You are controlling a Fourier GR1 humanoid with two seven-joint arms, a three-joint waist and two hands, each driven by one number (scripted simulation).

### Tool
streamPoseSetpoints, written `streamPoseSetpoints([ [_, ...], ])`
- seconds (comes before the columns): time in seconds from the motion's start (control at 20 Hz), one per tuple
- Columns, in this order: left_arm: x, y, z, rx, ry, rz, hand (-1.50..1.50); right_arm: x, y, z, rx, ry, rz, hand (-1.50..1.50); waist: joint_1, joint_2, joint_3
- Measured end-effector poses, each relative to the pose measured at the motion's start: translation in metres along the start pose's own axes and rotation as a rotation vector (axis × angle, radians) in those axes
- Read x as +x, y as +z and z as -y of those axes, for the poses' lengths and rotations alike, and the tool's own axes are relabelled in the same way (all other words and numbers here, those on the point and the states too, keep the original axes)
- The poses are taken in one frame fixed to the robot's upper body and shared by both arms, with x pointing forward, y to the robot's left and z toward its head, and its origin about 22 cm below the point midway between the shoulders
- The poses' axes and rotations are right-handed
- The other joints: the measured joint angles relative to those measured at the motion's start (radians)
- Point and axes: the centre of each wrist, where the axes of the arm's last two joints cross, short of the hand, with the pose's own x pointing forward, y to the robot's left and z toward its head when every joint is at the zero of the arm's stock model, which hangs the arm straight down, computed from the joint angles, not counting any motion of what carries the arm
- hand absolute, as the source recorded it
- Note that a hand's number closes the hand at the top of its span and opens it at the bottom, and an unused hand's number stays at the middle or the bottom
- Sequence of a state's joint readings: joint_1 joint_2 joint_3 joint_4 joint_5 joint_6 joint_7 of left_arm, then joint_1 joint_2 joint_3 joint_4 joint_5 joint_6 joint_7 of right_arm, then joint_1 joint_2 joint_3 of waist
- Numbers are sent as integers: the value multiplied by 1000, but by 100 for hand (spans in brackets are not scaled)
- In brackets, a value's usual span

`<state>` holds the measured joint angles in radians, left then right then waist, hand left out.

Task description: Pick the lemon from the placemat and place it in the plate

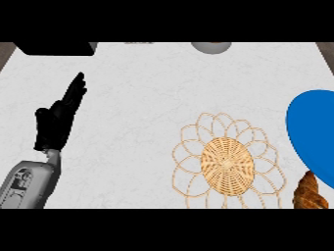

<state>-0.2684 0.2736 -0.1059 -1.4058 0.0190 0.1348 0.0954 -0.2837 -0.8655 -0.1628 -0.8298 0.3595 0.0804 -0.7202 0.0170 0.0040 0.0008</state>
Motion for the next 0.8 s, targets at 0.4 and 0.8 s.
streamPoseSetpoints([
  [0.4,-4,0,-1,-7,0,4,0,-2,-27,-65,121,-37,-122,-150,5,2,1],
  [0.8,-3,0,-9,0,1,2,0,-3,-40,-100,121,-231,-112,-150,1,2,1],
])
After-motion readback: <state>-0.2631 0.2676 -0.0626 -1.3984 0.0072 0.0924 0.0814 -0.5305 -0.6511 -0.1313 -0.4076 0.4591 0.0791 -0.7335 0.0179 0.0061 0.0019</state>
